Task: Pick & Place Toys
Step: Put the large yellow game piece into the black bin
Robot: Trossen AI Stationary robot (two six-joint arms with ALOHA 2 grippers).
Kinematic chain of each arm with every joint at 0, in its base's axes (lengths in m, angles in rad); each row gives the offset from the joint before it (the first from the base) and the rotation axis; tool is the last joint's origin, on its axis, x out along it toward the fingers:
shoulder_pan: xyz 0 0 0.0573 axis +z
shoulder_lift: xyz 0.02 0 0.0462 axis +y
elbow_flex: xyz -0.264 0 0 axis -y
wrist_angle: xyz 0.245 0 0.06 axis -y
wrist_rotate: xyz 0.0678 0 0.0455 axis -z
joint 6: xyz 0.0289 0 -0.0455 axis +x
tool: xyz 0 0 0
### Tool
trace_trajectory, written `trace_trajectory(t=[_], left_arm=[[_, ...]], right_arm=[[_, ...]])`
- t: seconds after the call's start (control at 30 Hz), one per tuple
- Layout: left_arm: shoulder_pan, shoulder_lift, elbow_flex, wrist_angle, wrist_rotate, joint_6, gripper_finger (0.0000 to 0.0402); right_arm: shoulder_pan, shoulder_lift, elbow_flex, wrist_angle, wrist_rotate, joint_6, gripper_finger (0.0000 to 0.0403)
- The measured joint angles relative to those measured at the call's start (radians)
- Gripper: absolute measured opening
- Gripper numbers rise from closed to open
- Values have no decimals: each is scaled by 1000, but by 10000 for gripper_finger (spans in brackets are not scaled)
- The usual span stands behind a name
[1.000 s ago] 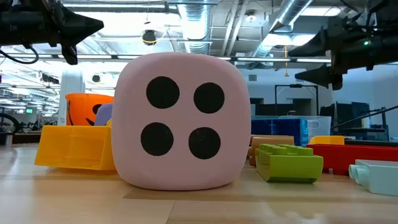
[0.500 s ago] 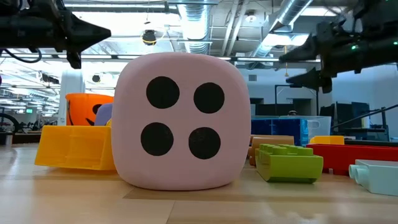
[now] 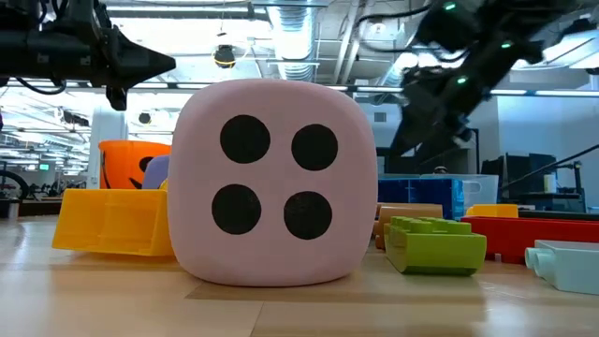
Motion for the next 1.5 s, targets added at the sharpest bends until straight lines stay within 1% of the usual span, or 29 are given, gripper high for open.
trace_trajectory(t=[0.2, 0.3, 0.43, 0.6, 0.77, 0.97, 1.03, 1.37, 1.5], left_arm=[[0, 4, 0, 7, 0, -1, 0], [0, 4, 0, 7, 1, -1, 0], [0, 4, 0, 7, 3, -1, 0], [0, 4, 0, 7, 3, -1, 0], [0, 4, 0, 7, 3, -1, 0], [0, 4, 0, 7, 3, -2, 0], [0, 4, 0, 7, 3, -2, 0], [0, 4, 0, 6, 11, -54, 0], [0, 4, 0, 6, 12, -54, 0]], right_arm=[[1, 208, 112, -20, -69, 50, 400], [2, 279, 156, -57, -69, 82, 400], [-3, 337, 197, -103, -69, 117, 400], [-19, 367, 223, -172, -69, 166, 400], [-23, 373, 224, -178, -71, 170, 400], [-23, 373, 224, -179, -174, 180, 400], [-23, 373, 224, -179, -189, 179, 400], [-23, 373, 224, -178, -189, 167, 399], [-23, 373, 224, -177, -170, 166, 384]])
